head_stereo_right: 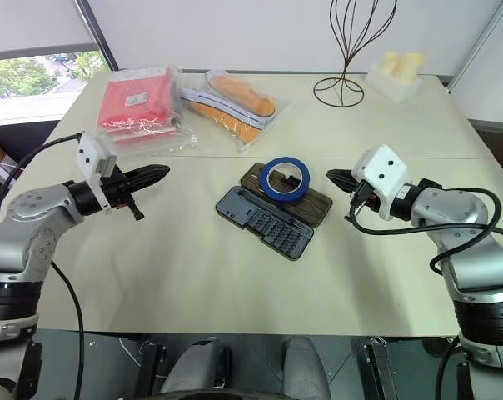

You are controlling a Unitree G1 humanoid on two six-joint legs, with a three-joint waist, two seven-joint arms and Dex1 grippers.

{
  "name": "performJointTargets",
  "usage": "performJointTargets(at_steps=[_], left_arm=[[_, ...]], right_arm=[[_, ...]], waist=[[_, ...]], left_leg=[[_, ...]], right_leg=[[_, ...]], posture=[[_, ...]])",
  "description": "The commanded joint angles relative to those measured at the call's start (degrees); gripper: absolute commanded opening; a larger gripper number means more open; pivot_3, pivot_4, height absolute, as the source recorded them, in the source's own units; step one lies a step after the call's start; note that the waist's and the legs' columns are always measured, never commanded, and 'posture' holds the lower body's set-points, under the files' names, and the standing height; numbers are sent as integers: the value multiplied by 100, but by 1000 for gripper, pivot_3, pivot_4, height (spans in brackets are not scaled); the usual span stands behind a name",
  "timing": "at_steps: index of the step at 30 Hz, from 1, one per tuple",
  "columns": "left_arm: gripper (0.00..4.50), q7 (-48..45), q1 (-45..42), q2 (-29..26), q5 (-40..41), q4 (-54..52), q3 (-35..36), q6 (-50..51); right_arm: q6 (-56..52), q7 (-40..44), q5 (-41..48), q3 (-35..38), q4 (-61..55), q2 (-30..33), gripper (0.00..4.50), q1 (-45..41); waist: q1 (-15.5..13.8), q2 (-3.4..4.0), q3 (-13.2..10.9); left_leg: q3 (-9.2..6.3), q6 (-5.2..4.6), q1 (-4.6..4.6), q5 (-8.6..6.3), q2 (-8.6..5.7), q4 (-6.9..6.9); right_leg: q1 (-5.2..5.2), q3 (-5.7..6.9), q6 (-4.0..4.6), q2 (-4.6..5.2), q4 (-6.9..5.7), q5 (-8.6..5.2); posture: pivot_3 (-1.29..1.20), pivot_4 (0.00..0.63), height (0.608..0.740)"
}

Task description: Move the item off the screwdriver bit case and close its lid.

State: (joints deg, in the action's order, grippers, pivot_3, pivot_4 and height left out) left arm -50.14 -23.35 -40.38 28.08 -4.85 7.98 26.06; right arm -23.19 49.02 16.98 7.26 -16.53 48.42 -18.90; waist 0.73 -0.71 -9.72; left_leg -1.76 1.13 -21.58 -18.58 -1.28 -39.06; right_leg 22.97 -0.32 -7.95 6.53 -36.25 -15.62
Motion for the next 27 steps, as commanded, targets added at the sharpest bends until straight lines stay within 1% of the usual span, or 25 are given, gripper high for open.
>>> performJointTargets(at_steps=[1,10,27], left_arm=[[0,-26,-44,-82,-93,-177,22,-128],[0,106,-75,9,-55,-374,37,40],[0,203,-162,107,77,-400,88,195]], right_arm=[[-30,54,68,24,-225,81,59,-127],[-123,32,63,-72,-418,39,59,-161],[-137,40,48,-108,-428,34,59,-155]], waist=[[0,0,0],[0,-1,-1],[-1,-2,-2]], left_leg=[[0,0,0,0,0,0],[0,0,-1,0,1,0],[0,0,-1,0,1,0]], right_leg=[[0,0,0,0,0,0],[2,0,0,1,0,0],[2,0,0,1,0,0]], posture=[[0,150,740],[0,150,740],[0,150,740]])
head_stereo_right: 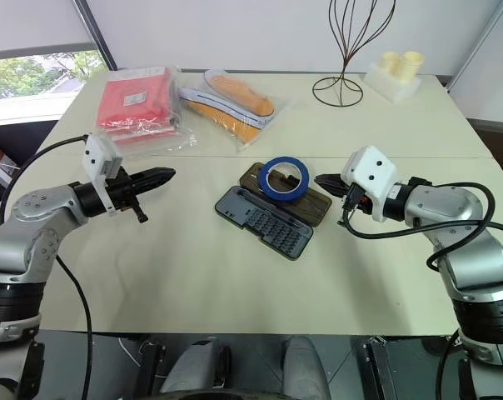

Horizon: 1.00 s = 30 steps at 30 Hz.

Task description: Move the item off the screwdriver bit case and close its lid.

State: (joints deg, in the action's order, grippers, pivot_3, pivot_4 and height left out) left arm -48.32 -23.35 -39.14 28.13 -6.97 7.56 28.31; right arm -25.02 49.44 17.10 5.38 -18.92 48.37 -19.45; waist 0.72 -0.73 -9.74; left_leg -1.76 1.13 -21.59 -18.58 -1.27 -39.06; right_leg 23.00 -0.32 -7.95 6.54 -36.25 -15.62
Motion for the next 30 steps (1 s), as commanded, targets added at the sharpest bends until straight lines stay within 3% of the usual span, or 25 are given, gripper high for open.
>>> performJointTargets(at_steps=[1,10,11,13,15,20,30], left_arm=[[0,27,-168,-12,75,-193,125,-26],[0,151,-207,132,174,-166,176,60],[0,168,-213,151,194,-166,185,78],[0,182,-204,176,194,-168,176,80],[0,185,-202,193,185,-168,164,80],[0,211,-219,209,185,-146,168,63],[0,301,-136,215,146,-208,203,39]], right_arm=[[45,2,37,79,-190,41,59,-98],[126,-25,-38,-30,-52,-27,59,-255],[159,-51,-86,-78,-10,-52,284,-290],[268,-46,-242,-226,103,-56,914,-343],[365,-17,-330,-344,207,-88,1827,-412],[783,-61,-777,-726,631,-197,4480,-728],[2876,-463,-2605,-1879,1915,-489,4480,-1545]], waist=[[0,0,0],[3,0,0],[1,0,0],[3,0,0],[3,-1,0],[14,0,-1],[26,0,-1]], left_leg=[[0,0,0,0,0,0],[0,0,0,0,0,0],[0,0,0,0,0,0],[0,0,0,0,0,0],[1,0,0,0,0,0],[2,1,-1,1,-1,-1],[5,34,-6,19,-1,1]], right_leg=[[0,0,0,0,0,0],[0,0,0,0,0,0],[1,0,0,0,0,0],[1,0,0,0,0,0],[1,0,0,0,0,0],[2,0,0,0,0,0],[13,0,0,0,-3,0]], posture=[[0,150,740],[0,150,740],[0,150,740],[0,150,740],[0,150,740],[0,150,740],[0,150,740]])
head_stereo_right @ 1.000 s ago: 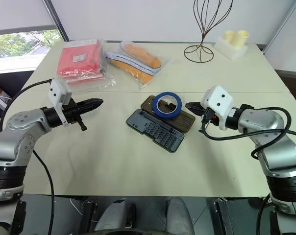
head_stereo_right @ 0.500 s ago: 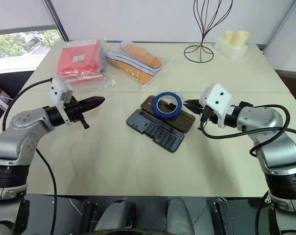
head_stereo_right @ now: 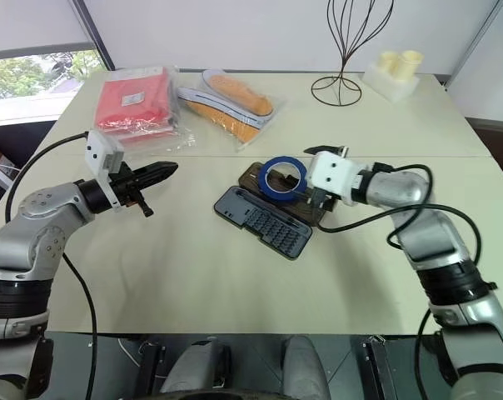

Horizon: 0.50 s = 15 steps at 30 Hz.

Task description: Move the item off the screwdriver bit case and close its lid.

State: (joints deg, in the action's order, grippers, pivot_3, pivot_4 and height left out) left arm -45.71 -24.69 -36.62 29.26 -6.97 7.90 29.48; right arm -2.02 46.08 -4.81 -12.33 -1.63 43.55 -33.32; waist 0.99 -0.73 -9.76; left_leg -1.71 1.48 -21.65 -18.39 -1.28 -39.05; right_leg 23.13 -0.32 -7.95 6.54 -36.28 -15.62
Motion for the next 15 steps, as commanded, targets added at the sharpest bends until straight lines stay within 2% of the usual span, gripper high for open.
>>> performJointTargets(at_steps=[1,15], left_arm=[[0,51,19,-41,32,-228,176,-78],[0,219,208,-56,57,-442,238,-39]], right_arm=[[732,-144,-525,-180,285,-16,4480,-177],[1690,-122,-1008,-449,1860,-420,4480,-655]], waist=[[-11,0,0],[14,-1,-1]], left_leg=[[0,0,-3,0,0,0],[0,3,-13,2,-1,-5]], right_leg=[[1,0,0,0,1,0],[9,0,0,2,2,0]], posture=[[0,150,740],[0,150,740]])
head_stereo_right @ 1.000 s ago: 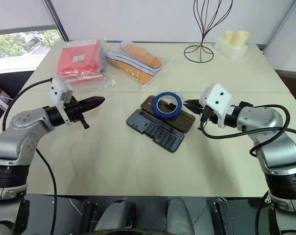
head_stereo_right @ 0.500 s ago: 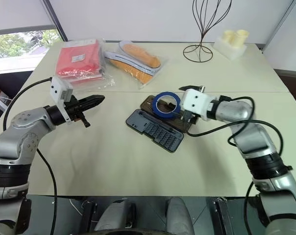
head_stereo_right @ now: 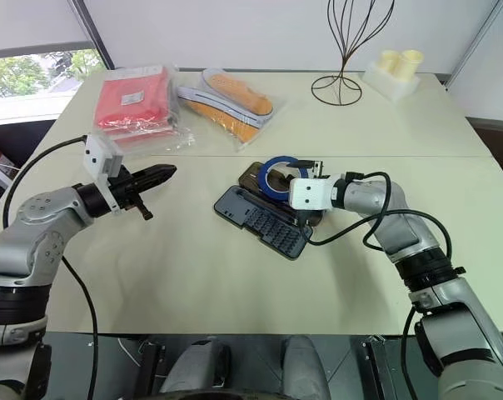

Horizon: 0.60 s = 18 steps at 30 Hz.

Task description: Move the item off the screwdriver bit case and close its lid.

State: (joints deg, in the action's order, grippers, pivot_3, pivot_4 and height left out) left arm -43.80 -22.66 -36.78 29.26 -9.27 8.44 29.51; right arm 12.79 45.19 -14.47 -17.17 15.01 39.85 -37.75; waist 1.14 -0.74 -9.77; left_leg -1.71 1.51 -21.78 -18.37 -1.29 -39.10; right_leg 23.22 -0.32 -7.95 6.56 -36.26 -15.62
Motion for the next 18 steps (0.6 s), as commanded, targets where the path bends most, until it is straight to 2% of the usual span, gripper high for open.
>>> performJointTargets(at_steps=[1,18], left_arm=[[0,40,15,-35,59,-227,181,-41],[0,189,138,3,72,-406,175,-14]], right_arm=[[260,-29,-59,29,307,-75,4480,-252],[991,400,-255,-190,1891,-193,4480,-772]], waist=[[-2,0,0],[1,0,0]], left_leg=[[0,0,0,0,0,0],[0,4,2,2,0,-2]], right_leg=[[0,0,0,0,0,0],[-3,0,0,1,0,0]], posture=[[0,150,740],[0,150,740]])
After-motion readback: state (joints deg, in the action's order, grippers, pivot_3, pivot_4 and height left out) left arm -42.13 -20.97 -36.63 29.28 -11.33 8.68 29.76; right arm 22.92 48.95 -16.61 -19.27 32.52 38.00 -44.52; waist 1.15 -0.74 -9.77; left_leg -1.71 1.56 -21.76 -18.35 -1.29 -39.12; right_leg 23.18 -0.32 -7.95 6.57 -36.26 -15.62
